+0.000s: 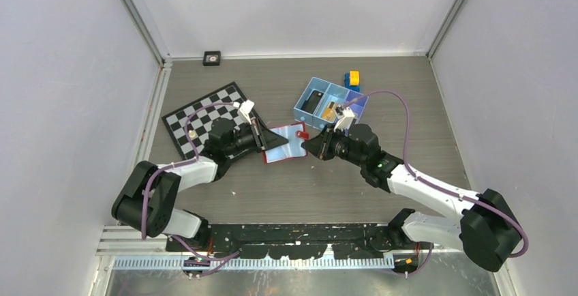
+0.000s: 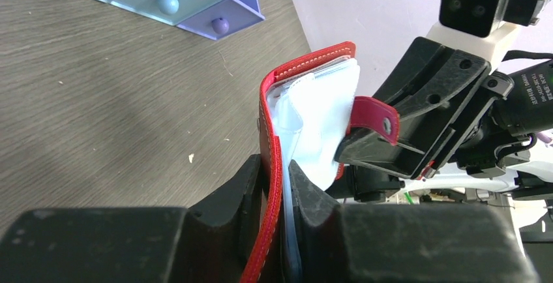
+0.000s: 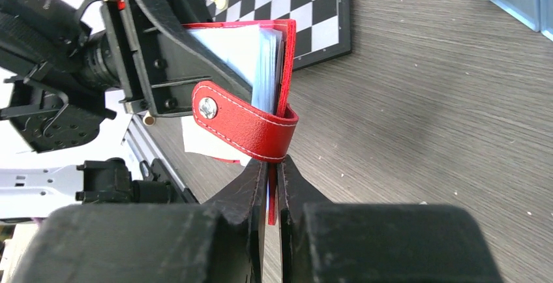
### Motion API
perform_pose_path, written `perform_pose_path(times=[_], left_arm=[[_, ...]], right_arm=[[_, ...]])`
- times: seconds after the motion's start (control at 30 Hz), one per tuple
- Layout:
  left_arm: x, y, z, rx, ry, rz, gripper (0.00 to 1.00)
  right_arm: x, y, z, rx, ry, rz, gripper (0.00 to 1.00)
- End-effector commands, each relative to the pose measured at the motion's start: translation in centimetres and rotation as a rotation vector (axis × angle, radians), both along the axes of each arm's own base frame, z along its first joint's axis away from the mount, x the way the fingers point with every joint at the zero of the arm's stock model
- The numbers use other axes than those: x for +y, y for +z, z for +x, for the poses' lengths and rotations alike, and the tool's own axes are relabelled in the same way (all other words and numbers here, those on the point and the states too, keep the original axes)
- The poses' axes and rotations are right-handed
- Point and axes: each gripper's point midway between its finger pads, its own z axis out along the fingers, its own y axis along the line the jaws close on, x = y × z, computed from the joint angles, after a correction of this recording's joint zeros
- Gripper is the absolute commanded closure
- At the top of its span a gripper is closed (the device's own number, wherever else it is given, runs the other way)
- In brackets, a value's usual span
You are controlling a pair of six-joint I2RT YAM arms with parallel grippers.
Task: Take the credit cards out of the card holder
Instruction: Pick up the card holder from the center of the board.
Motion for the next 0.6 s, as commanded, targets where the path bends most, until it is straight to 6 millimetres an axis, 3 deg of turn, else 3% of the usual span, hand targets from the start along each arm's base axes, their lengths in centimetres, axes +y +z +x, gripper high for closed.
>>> perform_pose_path(times=[0.0, 0.33, 0.57], left_arm=[[-0.9, 3.4, -1.2, -0.101, -0.091, -0.115, 0.81], [-1.8, 3.8, -1.8, -0.097, -0.145, -0.171, 0.80], [-2.6, 3.7, -2.3, -0.101, -0.175, -0.156, 0.60]], right_arm=[[0.9, 0.5, 1.2, -0.004, -0.002, -0.016, 0.88], [2.0, 0.3, 0.6, 0.006, 0.067, 0.005, 0.84], [2.5, 0.1, 0.5, 0.009, 0.093, 0.013, 0.83]])
